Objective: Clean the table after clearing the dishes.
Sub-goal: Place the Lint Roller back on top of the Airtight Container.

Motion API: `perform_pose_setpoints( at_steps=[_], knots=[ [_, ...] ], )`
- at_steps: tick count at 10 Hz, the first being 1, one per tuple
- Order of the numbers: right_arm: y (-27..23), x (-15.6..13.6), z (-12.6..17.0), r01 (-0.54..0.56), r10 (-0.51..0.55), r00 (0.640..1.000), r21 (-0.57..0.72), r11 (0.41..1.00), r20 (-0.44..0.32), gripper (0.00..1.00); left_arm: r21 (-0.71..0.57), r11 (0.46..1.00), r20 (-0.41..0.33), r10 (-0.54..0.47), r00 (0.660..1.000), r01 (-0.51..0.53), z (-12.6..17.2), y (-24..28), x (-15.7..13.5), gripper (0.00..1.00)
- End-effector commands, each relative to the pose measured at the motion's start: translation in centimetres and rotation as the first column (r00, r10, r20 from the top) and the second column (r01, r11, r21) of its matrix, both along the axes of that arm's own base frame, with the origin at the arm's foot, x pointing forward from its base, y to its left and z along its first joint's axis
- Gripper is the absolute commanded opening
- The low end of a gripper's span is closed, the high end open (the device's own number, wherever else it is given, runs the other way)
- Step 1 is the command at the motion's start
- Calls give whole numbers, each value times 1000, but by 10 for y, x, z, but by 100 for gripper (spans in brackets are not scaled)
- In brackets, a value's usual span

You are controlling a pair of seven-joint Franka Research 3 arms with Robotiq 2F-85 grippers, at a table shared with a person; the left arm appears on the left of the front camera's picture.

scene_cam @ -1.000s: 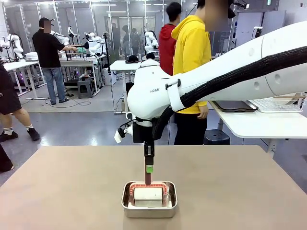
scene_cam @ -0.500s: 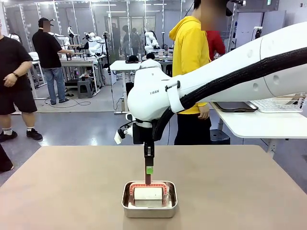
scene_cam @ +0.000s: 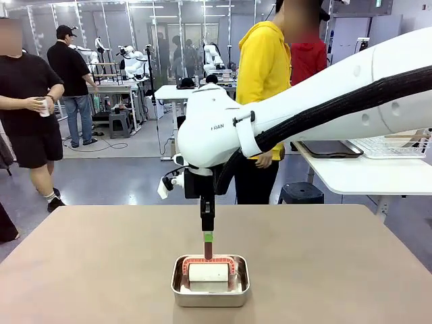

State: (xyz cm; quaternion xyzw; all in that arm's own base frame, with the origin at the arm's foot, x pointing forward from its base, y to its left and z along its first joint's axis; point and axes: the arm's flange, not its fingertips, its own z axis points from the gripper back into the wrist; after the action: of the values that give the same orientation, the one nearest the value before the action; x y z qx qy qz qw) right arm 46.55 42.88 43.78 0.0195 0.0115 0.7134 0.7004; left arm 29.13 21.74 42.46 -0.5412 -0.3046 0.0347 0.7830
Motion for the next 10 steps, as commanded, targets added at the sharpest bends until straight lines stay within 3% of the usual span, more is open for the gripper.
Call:
perform_pose_setpoints(
  at_steps=[1, 4, 6, 7, 10],
  knots=[
    [-5, -15, 12, 27, -26, 999, -21, 999, 34, 76, -17, 1000, 15, 3, 1000, -3, 3, -1, -2, 93],
    [-6, -16, 19, 42, -41, 998, -17, 999, 38, 100, -17, 1000, 15, 3, 1000, -3, 3, -1, -2, 93],
    [-13, -7, 22, 94, -94, 995, -17, 995, 20, 100, -17, 1000, 15, 3, 1000, -3, 3, -1, -2, 93],
    [-3, -6, 23, 24, -24, 999, 2, 1000, 25, 100, -17, 1000, 15, 3, 1000, -3, 3, -1, -2, 93],
    [-3, -6, 23, 24, -24, 999, 2, 1000, 25, 100, -17, 1000, 15, 3, 1000, -3, 3, -1, -2, 93]
  ],
)
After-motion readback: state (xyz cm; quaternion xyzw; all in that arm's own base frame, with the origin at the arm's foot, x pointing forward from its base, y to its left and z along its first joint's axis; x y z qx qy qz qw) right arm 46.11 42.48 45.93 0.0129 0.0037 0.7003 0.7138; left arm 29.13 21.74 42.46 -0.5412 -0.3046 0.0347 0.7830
